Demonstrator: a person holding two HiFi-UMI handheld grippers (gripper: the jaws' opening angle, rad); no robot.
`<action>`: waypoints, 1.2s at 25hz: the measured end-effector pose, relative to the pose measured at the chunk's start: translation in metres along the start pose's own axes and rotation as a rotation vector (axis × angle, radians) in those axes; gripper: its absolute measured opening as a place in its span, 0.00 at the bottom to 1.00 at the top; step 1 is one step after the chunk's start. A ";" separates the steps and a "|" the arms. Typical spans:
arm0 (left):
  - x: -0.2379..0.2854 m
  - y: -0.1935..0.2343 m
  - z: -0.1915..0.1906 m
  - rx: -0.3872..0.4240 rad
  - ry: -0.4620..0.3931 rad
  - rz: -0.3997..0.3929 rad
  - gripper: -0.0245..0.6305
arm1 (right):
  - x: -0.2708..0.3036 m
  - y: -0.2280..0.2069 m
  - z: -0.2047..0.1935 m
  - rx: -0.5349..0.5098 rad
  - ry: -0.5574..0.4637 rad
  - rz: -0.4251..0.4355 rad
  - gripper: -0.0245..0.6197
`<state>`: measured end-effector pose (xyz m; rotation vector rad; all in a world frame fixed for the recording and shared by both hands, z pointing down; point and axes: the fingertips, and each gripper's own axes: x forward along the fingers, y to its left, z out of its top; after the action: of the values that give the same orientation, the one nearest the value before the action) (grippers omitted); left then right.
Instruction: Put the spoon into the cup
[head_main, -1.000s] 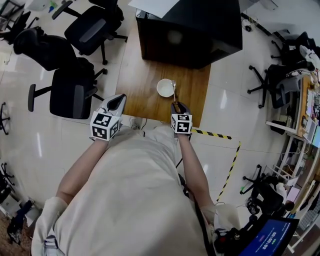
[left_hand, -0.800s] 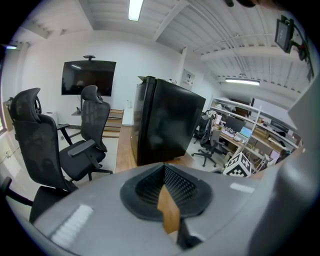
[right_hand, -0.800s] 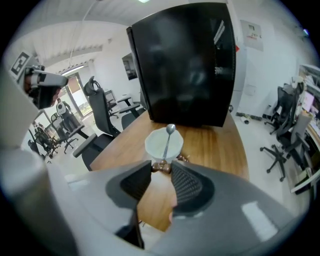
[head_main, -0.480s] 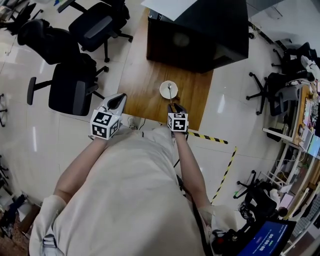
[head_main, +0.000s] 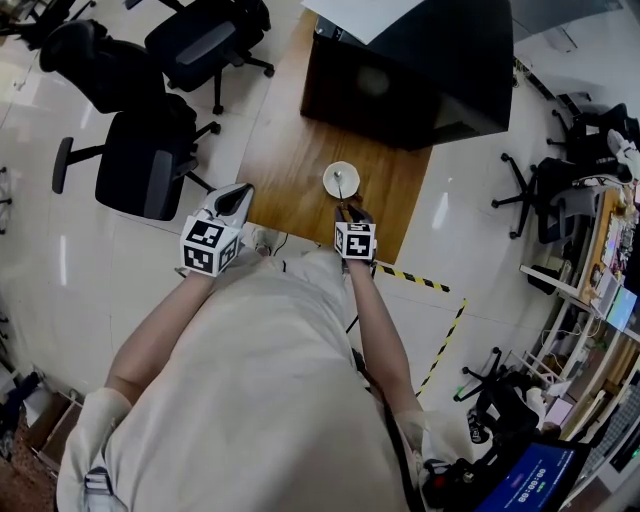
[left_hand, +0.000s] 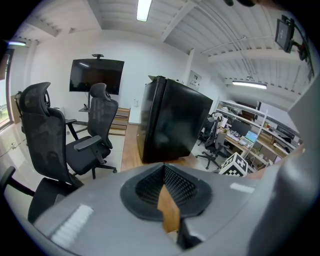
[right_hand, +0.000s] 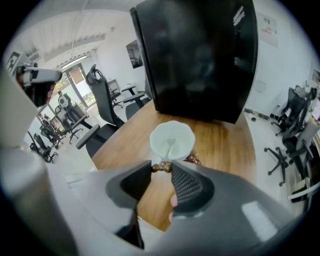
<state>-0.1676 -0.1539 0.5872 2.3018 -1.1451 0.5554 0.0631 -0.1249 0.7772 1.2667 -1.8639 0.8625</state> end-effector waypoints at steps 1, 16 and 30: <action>0.000 0.001 -0.001 -0.003 0.000 0.001 0.04 | 0.001 0.001 0.001 -0.001 0.004 0.000 0.24; -0.005 0.011 -0.002 -0.027 -0.016 0.023 0.04 | 0.010 0.000 0.008 0.001 0.013 0.009 0.24; -0.022 0.030 -0.002 -0.026 -0.025 0.030 0.04 | 0.016 -0.004 0.008 0.061 0.004 -0.021 0.24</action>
<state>-0.2045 -0.1551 0.5841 2.2792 -1.1934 0.5210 0.0609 -0.1407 0.7872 1.3183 -1.8306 0.9159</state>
